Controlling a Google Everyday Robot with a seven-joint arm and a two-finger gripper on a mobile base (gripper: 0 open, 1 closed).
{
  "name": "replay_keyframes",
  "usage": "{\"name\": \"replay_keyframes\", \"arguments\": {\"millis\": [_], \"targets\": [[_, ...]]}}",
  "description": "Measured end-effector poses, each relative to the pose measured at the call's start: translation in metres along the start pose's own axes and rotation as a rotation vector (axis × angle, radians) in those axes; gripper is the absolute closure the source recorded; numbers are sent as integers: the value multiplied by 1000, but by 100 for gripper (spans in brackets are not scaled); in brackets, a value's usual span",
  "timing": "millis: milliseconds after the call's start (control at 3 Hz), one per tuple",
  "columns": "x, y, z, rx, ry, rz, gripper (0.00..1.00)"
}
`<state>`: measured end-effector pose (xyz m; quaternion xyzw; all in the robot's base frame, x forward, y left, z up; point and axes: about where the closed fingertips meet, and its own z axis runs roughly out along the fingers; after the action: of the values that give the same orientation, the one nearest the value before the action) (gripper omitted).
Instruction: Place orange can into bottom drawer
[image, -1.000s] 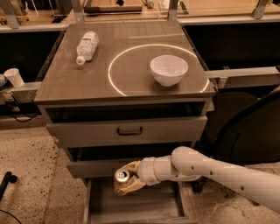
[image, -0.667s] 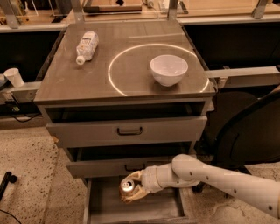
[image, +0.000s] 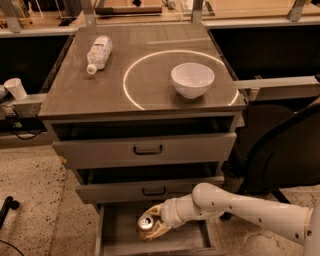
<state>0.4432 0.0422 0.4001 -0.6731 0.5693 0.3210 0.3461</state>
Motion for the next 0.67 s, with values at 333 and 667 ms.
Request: {"name": "replay_keyframes", "arguments": {"millis": [333,667], "targets": [[0,4,4,-26,-10,22,100],[33,3,17,-27,-2,84,100]]}}
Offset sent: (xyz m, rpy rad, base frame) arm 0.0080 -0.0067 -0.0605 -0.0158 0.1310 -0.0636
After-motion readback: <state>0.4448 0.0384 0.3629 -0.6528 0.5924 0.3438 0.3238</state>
